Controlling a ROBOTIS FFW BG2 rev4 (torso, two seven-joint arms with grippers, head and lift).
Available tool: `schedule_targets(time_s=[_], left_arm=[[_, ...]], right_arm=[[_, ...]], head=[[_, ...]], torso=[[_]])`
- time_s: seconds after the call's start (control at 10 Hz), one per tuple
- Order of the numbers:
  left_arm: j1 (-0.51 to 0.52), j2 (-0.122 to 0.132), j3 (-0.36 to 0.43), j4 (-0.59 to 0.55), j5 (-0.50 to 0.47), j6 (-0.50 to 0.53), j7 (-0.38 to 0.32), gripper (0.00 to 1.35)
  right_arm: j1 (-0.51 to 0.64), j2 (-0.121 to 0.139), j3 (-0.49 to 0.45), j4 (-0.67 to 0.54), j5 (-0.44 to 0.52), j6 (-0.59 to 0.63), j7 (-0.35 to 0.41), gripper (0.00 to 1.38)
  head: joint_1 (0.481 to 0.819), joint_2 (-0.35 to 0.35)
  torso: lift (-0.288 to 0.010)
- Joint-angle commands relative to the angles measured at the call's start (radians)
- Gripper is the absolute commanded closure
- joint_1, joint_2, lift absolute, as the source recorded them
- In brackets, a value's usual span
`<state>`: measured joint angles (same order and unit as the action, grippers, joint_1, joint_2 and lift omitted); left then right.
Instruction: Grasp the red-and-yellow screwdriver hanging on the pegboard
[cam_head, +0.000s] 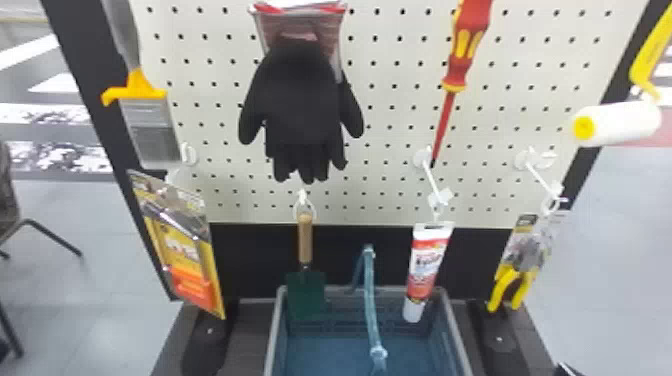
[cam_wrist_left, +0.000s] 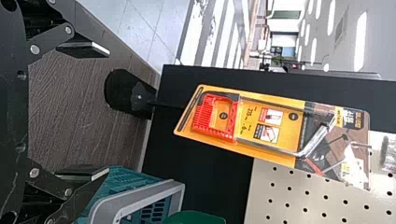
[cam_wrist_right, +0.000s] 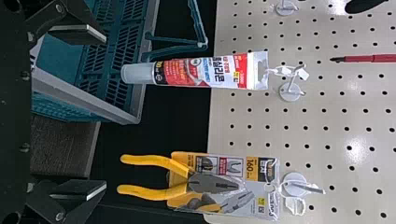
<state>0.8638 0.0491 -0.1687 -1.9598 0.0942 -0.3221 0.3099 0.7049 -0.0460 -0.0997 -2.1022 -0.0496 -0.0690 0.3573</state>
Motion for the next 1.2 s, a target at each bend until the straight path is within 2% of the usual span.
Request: schedule_targets(time_s=[0.0, 0.7, 1.1], left_arm=[[0.0, 0.0, -0.002, 0.0, 0.001, 0.0, 0.0, 0.4], [0.0, 0.0, -0.003, 0.0, 0.002, 0.002, 0.0, 0.4], [0.0, 0.0, -0.006, 0.0, 0.004, 0.009, 0.0, 0.4]], right_arm=[[0.0, 0.0, 0.0, 0.0, 0.001, 0.0, 0.0, 0.2], [-0.002, 0.002, 0.0, -0.002, -0.004, 0.0, 0.0, 0.19], [-0.017, 0.002, 0.002, -0.083, -0.015, 0.035, 0.002, 0.19]], head=[[0.549, 0.0], [0.549, 0.0], [0.549, 0.0]], torso=[[-0.1], [-0.1], [-0.1]])
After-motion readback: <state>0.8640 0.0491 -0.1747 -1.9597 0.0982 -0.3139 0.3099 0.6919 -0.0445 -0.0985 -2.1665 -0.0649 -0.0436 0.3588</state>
